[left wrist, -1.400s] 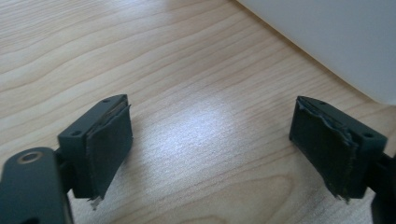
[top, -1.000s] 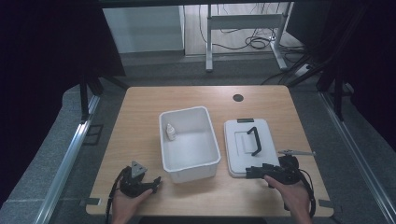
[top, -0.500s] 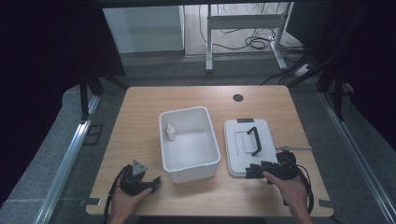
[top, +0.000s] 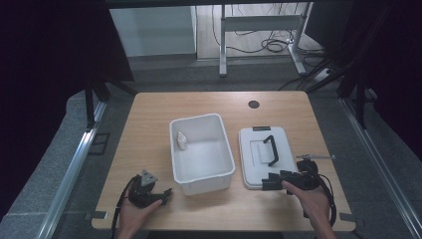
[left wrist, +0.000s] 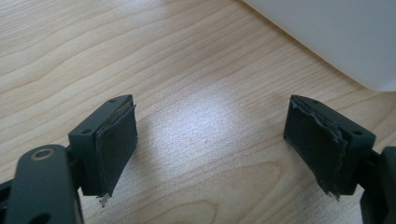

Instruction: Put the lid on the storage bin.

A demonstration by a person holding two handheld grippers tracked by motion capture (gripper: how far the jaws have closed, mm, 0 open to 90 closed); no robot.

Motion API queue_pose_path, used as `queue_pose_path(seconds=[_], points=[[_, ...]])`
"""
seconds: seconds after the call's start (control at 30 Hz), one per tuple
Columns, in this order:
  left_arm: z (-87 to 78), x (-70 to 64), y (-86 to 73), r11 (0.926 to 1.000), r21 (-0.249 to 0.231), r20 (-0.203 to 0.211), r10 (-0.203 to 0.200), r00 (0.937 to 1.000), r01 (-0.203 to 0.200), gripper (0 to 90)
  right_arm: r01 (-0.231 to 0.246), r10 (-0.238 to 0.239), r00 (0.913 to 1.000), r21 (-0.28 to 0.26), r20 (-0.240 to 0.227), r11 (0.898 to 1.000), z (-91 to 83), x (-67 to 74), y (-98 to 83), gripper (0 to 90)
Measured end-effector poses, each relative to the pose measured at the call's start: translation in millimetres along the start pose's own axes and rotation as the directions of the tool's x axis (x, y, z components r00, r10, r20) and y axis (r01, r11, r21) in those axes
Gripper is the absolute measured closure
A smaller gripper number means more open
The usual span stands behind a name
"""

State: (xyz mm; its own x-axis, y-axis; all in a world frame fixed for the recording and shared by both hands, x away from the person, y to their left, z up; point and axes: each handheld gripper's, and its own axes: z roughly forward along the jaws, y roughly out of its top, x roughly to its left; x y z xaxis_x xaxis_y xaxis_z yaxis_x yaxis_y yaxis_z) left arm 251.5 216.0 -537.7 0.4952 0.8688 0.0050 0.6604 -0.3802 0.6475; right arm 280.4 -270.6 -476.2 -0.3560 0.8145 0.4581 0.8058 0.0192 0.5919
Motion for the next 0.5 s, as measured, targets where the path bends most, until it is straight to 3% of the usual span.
queue_pose_path(seconds=[0.23, 0.3, 0.5], points=[[1.6, 3.2, 0.5, 1.0000, -0.002, 0.018, -0.006, 0.9998, 0.006, 17.1, -0.004, 0.004, 1.0000, -0.001, 0.008, 1.000, -5.5, 2.1, 9.8, 36.7], [2.6, 5.0, -0.3, 0.9997, -0.008, 0.034, -0.024, 0.9991, 0.024, 17.0, -0.015, 0.015, 0.9999, -0.001, 0.008, 1.000, -8.0, 1.4, 12.3, 36.7], [3.2, 6.6, -0.8, 0.9998, -0.013, 0.038, -0.017, 0.9992, 0.017, 16.2, -0.015, 0.015, 0.9999, 0.000, 0.007, 1.000, -14.2, -1.7, 19.9, 36.7]])
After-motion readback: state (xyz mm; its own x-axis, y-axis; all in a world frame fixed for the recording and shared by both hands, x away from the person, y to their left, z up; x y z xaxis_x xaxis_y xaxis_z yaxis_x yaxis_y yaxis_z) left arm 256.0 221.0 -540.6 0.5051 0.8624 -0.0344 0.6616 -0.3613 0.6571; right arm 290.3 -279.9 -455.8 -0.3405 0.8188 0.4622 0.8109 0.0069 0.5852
